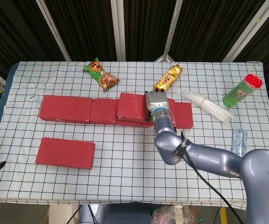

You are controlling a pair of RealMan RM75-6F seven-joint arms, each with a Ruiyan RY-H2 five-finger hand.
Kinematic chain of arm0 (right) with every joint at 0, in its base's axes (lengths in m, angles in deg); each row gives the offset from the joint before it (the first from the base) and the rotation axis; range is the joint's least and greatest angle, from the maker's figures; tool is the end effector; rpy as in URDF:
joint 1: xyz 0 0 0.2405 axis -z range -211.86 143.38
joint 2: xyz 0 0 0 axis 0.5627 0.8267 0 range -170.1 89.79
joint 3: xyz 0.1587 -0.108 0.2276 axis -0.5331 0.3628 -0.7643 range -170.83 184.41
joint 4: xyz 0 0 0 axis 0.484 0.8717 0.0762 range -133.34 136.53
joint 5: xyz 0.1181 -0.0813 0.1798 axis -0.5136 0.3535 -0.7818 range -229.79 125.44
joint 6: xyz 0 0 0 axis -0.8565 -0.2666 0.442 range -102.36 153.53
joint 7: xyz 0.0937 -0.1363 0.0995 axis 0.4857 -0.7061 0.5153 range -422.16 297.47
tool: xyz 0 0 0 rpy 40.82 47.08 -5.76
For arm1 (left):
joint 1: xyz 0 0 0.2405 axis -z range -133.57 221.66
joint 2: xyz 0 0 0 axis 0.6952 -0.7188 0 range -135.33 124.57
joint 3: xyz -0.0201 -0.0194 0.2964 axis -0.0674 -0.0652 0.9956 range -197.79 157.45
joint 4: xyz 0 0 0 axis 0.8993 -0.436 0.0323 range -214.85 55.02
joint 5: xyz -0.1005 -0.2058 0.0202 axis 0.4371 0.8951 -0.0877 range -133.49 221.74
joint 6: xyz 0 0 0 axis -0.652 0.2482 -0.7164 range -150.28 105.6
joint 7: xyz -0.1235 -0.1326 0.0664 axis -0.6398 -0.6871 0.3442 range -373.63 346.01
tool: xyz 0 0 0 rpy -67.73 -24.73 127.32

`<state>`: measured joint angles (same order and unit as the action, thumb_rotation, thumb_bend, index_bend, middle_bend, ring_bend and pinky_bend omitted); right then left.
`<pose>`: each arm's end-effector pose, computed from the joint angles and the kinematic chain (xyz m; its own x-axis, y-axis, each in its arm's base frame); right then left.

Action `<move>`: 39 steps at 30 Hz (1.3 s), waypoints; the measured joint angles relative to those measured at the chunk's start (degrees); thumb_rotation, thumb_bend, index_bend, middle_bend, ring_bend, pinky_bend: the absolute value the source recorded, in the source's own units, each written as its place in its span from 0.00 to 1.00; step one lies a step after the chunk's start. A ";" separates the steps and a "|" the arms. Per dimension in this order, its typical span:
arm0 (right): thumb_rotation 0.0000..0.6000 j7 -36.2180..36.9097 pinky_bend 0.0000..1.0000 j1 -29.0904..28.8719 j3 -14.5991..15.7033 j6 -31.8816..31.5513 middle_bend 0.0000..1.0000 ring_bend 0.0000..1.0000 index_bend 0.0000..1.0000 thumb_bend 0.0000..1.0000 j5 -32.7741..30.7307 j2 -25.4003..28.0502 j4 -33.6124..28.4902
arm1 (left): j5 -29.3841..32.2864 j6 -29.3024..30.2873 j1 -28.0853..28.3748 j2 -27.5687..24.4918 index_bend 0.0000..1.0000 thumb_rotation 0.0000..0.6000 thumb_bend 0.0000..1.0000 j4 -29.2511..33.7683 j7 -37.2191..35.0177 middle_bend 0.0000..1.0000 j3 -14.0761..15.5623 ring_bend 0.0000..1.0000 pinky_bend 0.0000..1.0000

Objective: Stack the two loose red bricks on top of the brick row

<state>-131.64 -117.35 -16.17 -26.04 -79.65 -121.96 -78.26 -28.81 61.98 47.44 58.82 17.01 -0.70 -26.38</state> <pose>-0.0035 -0.5359 -0.0087 0.4611 -0.5302 0.7115 -0.8526 -0.0424 0.5209 -0.3795 0.2329 0.1719 0.4990 0.0217 0.8663 0.8418 0.2253 -0.4905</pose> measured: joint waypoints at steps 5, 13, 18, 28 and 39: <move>1.00 -1.05 0.00 -0.69 0.16 2.10 0.25 0.02 0.27 0.13 -0.19 -3.66 4.74 | 0.70 -0.12 0.09 0.02 0.10 1.00 0.00 -0.17 0.13 0.02 -0.24 0.00 0.00; 1.00 -1.55 0.00 -0.89 0.18 2.96 0.25 0.02 0.27 0.13 1.02 -6.49 8.17 | 0.98 -0.22 0.21 0.02 0.10 1.00 0.00 -0.15 0.38 0.02 -0.19 0.00 0.00; 1.00 -2.04 0.00 -1.09 -0.20 3.13 0.25 0.02 0.27 0.13 1.30 -7.68 9.86 | 1.30 -0.11 0.16 -0.06 0.10 1.00 0.00 -0.21 0.18 0.02 -0.32 0.00 0.00; 1.00 -3.95 0.00 -1.31 -1.12 3.17 0.25 0.02 0.27 0.13 1.09 -9.46 12.31 | 1.54 0.10 0.11 -0.19 0.10 1.00 0.00 -0.32 -0.12 0.02 -0.45 0.00 0.00; 1.00 -4.00 0.00 -0.51 -2.22 2.83 0.07 0.00 0.20 0.13 2.05 -9.73 12.04 | 1.63 0.50 -0.09 -0.35 0.10 1.00 0.00 -0.26 -0.55 0.02 -0.51 0.00 0.00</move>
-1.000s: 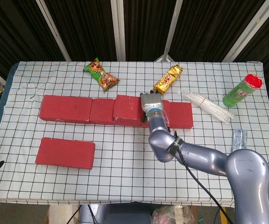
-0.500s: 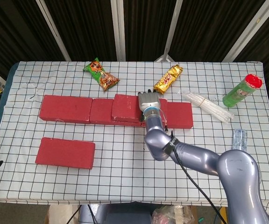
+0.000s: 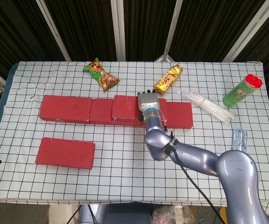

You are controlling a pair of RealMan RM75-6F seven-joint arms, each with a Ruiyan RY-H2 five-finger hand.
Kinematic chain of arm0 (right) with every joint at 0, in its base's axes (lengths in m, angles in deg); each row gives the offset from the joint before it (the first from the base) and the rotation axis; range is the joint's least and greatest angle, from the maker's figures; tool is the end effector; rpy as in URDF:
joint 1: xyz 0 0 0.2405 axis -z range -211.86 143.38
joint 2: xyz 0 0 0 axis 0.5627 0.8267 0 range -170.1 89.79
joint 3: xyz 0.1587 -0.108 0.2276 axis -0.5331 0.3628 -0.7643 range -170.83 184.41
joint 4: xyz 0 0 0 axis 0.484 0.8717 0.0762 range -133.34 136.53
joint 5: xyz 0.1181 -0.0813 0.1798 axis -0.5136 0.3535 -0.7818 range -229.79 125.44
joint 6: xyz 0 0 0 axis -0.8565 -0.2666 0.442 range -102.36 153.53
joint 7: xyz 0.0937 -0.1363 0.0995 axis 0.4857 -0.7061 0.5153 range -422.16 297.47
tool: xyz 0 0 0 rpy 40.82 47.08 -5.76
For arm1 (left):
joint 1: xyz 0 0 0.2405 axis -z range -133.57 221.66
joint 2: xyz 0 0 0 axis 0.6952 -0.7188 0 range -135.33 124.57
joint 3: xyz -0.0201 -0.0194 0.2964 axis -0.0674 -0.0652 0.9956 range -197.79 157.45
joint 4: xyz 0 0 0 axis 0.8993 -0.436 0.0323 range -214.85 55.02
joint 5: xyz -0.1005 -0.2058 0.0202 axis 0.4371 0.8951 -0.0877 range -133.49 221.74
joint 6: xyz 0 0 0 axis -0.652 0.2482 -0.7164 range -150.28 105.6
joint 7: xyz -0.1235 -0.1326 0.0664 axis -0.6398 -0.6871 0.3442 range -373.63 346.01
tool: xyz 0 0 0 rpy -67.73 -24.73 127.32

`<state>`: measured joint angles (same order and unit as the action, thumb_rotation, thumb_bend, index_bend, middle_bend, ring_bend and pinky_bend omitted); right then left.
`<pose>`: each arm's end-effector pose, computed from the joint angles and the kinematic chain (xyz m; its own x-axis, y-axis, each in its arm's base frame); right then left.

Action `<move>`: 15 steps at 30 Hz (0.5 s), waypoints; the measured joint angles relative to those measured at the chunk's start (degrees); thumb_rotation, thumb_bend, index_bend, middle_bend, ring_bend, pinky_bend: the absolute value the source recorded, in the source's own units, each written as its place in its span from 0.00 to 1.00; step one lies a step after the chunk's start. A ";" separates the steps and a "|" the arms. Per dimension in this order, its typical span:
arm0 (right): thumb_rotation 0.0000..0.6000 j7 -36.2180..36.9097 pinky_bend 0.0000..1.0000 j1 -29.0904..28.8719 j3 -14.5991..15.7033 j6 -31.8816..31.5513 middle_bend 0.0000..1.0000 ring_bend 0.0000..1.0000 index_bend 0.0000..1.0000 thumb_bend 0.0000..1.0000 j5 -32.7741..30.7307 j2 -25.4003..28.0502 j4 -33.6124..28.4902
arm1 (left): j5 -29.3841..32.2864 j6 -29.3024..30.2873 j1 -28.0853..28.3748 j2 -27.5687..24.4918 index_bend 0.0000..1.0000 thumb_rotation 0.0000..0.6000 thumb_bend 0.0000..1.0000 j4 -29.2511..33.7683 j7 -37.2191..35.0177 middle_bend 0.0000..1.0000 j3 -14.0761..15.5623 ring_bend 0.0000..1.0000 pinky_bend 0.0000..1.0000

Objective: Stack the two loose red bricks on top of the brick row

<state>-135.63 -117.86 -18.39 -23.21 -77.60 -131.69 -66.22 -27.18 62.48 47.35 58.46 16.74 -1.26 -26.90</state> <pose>0.0021 -0.5500 -0.0552 0.4741 -0.5324 0.7013 -0.8479 -0.0613 0.5266 -0.3849 0.2331 0.1799 0.4981 0.0077 0.8671 0.8370 0.2569 -0.4831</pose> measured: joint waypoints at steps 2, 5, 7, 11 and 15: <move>1.00 -0.06 0.00 0.16 -0.20 -0.14 0.03 0.00 0.18 0.13 0.05 0.06 -0.23 | 0.02 0.01 -0.01 0.00 0.10 1.00 0.00 0.00 0.00 0.02 0.02 0.00 0.00; 1.00 -0.26 0.00 0.35 -0.29 -0.15 0.00 0.00 0.16 0.13 0.14 0.04 -0.31 | 0.16 0.00 -0.01 0.01 0.10 1.00 0.00 -0.01 0.04 0.02 -0.02 0.00 0.00; 1.00 -0.37 0.00 0.45 -0.45 -0.10 0.00 0.00 0.15 0.13 -0.02 0.03 -0.33 | 0.19 0.01 -0.01 0.01 0.10 1.00 0.00 -0.02 0.02 0.02 -0.04 0.00 0.00; 1.00 -0.44 0.00 0.49 -0.66 -0.42 0.00 0.00 0.15 0.13 0.25 -0.05 -0.47 | 0.28 0.00 0.02 0.04 0.10 1.00 0.00 -0.05 0.11 0.02 -0.06 0.00 0.00; 1.00 -0.23 0.00 0.54 -1.21 -0.65 0.00 0.00 0.12 0.13 0.59 0.28 -1.32 | 0.34 -0.12 0.08 0.08 0.10 1.00 0.00 -0.08 0.23 0.02 -0.04 0.00 0.00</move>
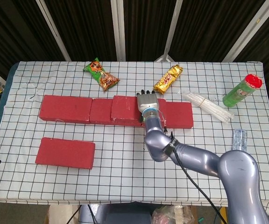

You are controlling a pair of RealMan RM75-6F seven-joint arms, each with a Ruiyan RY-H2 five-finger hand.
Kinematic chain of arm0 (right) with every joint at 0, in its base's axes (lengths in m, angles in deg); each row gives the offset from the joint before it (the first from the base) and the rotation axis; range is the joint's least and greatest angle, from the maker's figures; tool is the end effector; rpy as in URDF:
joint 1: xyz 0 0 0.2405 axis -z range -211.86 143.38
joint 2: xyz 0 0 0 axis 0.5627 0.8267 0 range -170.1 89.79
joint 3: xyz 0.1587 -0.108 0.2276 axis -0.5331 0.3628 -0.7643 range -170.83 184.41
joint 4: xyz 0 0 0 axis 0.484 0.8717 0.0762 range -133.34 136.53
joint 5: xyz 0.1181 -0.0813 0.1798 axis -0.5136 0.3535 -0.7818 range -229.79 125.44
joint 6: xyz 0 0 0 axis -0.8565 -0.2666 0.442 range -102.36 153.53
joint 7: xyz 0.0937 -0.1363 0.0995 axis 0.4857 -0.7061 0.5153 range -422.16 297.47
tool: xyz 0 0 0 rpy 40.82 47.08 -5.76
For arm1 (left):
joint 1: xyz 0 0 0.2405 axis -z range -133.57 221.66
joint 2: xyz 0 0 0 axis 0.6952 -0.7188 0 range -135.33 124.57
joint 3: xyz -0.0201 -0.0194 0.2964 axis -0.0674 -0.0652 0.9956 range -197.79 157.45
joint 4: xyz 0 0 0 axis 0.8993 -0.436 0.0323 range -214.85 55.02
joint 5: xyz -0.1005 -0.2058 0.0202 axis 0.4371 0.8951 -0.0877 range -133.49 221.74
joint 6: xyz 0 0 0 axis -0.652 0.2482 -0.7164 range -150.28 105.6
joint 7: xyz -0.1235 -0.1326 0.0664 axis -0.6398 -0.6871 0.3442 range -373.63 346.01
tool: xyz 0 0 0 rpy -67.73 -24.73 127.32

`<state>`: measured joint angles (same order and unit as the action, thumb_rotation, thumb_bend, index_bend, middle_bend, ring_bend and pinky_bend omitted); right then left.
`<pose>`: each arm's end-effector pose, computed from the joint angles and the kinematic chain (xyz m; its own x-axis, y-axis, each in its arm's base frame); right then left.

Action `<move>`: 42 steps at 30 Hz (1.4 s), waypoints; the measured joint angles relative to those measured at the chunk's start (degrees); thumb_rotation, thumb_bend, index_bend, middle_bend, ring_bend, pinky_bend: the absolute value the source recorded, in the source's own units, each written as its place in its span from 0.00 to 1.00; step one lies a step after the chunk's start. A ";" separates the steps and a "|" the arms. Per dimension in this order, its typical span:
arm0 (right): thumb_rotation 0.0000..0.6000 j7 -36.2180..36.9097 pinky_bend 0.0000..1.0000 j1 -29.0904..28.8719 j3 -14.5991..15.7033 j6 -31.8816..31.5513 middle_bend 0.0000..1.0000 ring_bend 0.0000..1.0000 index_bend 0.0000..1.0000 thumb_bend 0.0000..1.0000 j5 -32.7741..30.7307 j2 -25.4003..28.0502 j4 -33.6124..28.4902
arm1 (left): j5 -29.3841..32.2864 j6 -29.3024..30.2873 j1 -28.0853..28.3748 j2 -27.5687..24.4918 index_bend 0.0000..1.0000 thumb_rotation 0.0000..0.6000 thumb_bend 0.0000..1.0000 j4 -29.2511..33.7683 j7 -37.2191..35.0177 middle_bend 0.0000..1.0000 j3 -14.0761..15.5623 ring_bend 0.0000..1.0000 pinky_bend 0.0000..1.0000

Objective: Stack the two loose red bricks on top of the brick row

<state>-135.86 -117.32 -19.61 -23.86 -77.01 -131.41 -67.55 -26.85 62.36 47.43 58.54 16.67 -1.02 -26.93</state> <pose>0.0056 -0.5470 -0.0539 0.4694 -0.5320 0.7047 -0.8529 -0.0668 0.5177 -0.3858 0.2334 0.1795 0.5003 0.0107 0.8658 0.8345 0.2608 -0.4854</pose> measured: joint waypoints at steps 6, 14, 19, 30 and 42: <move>1.00 0.43 0.00 0.30 -0.69 -1.03 0.00 0.00 0.06 0.13 0.31 1.50 -2.27 | -0.30 0.14 -0.11 -0.18 0.10 1.00 0.00 0.03 -0.43 0.02 0.10 0.00 0.00; 1.00 3.53 0.00 3.76 -1.99 -3.30 0.00 0.00 0.00 0.13 2.69 9.42 -15.30 | -1.18 -0.22 -0.07 -0.56 0.09 1.00 0.00 -0.17 -1.77 0.02 0.35 0.00 0.00; 1.00 10.10 0.00 10.87 -2.19 -6.32 0.00 0.00 0.00 0.13 10.90 19.30 -31.58 | -3.01 -0.21 -0.07 -0.73 0.09 1.00 0.00 -0.17 -2.67 0.02 0.99 0.00 0.00; 1.00 33.79 0.00 37.99 2.22 -8.99 0.00 0.00 0.00 0.13 45.88 38.84 -50.74 | -9.00 0.42 -0.60 -1.22 0.05 1.00 0.00 2.11 -4.16 0.00 4.07 0.00 0.10; 1.00 67.02 0.00 68.17 16.06 -23.48 0.00 0.00 0.00 0.13 93.89 41.07 -45.90 | -10.79 -8.78 3.98 -5.12 0.04 1.00 0.00 11.47 -1.25 0.00 5.98 0.00 0.00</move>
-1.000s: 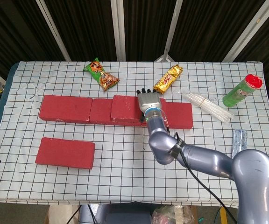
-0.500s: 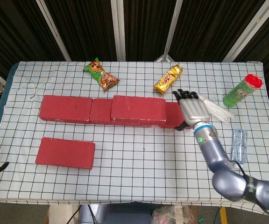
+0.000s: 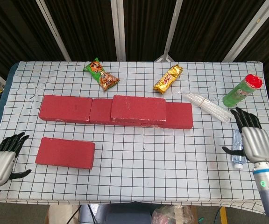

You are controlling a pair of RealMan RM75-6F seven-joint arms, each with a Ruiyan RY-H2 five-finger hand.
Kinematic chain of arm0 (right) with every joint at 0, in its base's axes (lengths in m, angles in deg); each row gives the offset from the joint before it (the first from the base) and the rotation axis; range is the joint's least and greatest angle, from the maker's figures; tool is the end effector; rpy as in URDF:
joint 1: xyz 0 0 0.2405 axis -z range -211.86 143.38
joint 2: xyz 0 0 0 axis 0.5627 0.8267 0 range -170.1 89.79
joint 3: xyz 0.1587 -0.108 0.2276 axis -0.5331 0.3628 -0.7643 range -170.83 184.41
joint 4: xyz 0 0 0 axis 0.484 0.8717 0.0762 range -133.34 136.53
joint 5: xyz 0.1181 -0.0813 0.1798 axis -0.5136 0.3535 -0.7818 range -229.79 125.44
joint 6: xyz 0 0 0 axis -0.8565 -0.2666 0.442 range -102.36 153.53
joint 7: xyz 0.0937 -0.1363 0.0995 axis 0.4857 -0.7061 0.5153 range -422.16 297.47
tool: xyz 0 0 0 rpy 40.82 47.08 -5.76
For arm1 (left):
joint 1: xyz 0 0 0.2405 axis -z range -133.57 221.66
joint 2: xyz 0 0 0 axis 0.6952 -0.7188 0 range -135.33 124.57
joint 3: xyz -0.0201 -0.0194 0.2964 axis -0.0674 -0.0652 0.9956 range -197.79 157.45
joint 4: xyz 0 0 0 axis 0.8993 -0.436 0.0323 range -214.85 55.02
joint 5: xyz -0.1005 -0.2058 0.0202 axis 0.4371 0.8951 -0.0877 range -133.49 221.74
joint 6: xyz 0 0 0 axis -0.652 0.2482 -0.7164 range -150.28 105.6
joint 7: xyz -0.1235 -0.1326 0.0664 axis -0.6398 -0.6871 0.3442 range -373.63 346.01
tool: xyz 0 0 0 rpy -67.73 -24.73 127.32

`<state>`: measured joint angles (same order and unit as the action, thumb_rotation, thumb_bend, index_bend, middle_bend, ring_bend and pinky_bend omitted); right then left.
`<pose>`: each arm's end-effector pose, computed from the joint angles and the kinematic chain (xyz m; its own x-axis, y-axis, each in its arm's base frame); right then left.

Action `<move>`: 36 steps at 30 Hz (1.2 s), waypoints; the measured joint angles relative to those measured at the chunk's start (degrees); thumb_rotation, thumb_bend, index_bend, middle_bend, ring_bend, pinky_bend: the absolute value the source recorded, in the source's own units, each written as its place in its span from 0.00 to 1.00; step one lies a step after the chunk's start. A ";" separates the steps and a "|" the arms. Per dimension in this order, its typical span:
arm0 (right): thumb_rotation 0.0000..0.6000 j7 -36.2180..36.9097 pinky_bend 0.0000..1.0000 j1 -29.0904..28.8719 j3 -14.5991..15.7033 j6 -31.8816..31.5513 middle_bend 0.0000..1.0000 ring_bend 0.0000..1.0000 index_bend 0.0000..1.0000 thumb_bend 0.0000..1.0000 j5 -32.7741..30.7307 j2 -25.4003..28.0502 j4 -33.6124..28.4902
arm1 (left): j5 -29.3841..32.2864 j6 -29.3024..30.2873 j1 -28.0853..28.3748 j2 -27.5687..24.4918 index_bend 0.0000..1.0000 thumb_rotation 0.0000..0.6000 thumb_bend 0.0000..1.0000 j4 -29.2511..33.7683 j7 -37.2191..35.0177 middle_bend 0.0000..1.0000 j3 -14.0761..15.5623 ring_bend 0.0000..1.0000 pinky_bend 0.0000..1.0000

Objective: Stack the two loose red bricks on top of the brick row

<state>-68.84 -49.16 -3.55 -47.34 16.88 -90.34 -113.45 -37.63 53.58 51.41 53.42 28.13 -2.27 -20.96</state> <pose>-0.2743 -0.3019 0.1981 0.3007 -0.0784 0.9505 -0.9527 0.0207 0.3031 -0.3154 0.2314 0.1334 0.4067 0.2009 0.8912 0.9117 -0.0264 -0.4101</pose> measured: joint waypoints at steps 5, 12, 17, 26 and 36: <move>1.00 11.18 0.00 8.68 6.80 -7.14 0.00 0.00 0.00 0.13 10.49 -4.36 9.98 | 3.18 -2.45 2.12 -1.26 0.03 1.00 0.00 5.19 6.77 0.00 -0.61 0.00 0.00; 1.00 12.28 0.00 12.72 9.75 -11.61 0.00 0.00 0.00 0.13 14.52 -8.48 13.65 | 10.67 -6.97 6.47 -2.26 0.00 1.00 0.00 11.93 17.49 0.00 -1.43 0.00 0.00; 1.00 11.11 0.00 12.88 9.91 -11.27 0.00 0.00 0.00 0.13 14.89 -8.69 12.95 | 18.21 -9.07 10.13 -1.55 0.00 1.00 0.00 14.06 25.61 0.00 -1.87 0.00 0.00; 1.00 9.57 0.00 12.94 10.01 -10.69 0.00 0.00 0.00 0.13 15.32 -9.25 12.37 | 32.10 -9.19 17.08 4.50 0.00 1.00 0.00 13.93 36.12 0.00 -2.39 0.00 0.00; 1.00 8.45 0.00 13.02 9.58 -10.06 0.00 0.00 0.00 0.13 14.09 -9.72 11.82 | 36.22 -7.05 20.85 10.63 0.00 1.00 0.00 8.48 38.34 0.00 -2.26 0.00 0.00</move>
<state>-60.39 -36.14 6.03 -57.39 30.97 -100.06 -101.63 -1.42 46.54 72.25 64.05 36.62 36.06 -23.22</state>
